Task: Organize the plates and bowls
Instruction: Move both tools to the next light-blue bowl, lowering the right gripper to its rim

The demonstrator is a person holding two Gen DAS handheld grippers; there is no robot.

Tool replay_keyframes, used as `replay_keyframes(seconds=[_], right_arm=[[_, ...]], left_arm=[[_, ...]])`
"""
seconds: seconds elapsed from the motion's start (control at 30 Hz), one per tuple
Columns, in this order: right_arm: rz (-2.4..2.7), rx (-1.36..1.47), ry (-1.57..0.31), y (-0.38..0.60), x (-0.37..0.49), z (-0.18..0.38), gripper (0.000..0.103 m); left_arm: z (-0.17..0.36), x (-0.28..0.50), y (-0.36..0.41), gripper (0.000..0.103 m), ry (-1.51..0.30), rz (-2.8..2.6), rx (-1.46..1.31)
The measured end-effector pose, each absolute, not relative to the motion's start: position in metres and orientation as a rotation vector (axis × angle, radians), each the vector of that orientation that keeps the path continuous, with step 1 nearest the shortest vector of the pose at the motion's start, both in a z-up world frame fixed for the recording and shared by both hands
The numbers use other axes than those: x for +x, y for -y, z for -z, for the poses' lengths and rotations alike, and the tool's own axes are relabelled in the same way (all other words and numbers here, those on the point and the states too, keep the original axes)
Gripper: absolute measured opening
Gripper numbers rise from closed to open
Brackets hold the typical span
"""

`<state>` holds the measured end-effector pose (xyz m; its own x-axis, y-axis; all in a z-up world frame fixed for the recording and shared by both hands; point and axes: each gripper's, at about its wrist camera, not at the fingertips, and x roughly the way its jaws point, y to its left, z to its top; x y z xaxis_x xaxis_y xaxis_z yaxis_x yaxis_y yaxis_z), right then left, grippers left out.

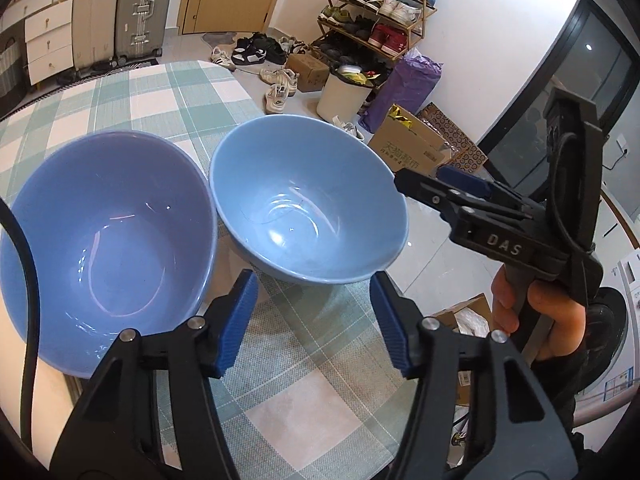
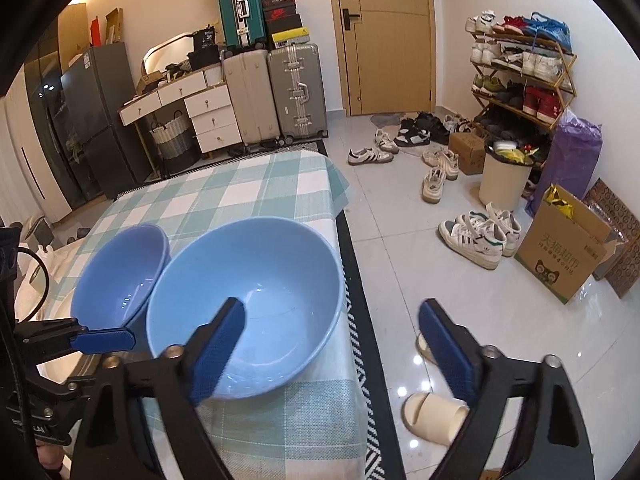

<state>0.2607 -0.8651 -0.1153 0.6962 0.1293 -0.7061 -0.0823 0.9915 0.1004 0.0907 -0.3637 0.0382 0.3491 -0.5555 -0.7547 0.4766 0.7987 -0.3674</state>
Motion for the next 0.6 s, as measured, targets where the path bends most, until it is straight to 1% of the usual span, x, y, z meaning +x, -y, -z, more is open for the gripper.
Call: replay_keyframes(seconds=[0.07,0.23,0.3,0.37,0.4,0.53,0.6], right_arm=[[-0.115,0.065,-0.808,0.866,0.266,0.122,0.079],[-0.129,0.075,-0.839,0.867,0.278,0.137,0.072],[-0.137,0.083,-0.847,0.867,0.282,0.141,0.064],[-0.145,0.083,-0.854,0.866,0.285,0.145,0.059],[-0.148,0.084,-0.856,0.865,0.288,0.147,0.055],[-0.147,0.081,-0.858,0.863,0.295,0.152,0.045],[-0.147,0.081,-0.861,0.862,0.294,0.152,0.037]], left_arm=[[-0.035,0.097,0.365,0.055,-1.017,0.655,-0.095],[-0.027,0.112,0.365,0.055,-1.030,0.634,-0.109],[-0.024,0.118,0.366,0.055,-1.033,0.628,-0.116],[-0.021,0.123,0.366,0.054,-1.039,0.628,-0.124],[-0.021,0.125,0.366,0.054,-1.040,0.626,-0.124],[-0.017,0.130,0.368,0.054,-1.043,0.625,-0.124],[-0.015,0.132,0.368,0.053,-1.045,0.625,-0.129]])
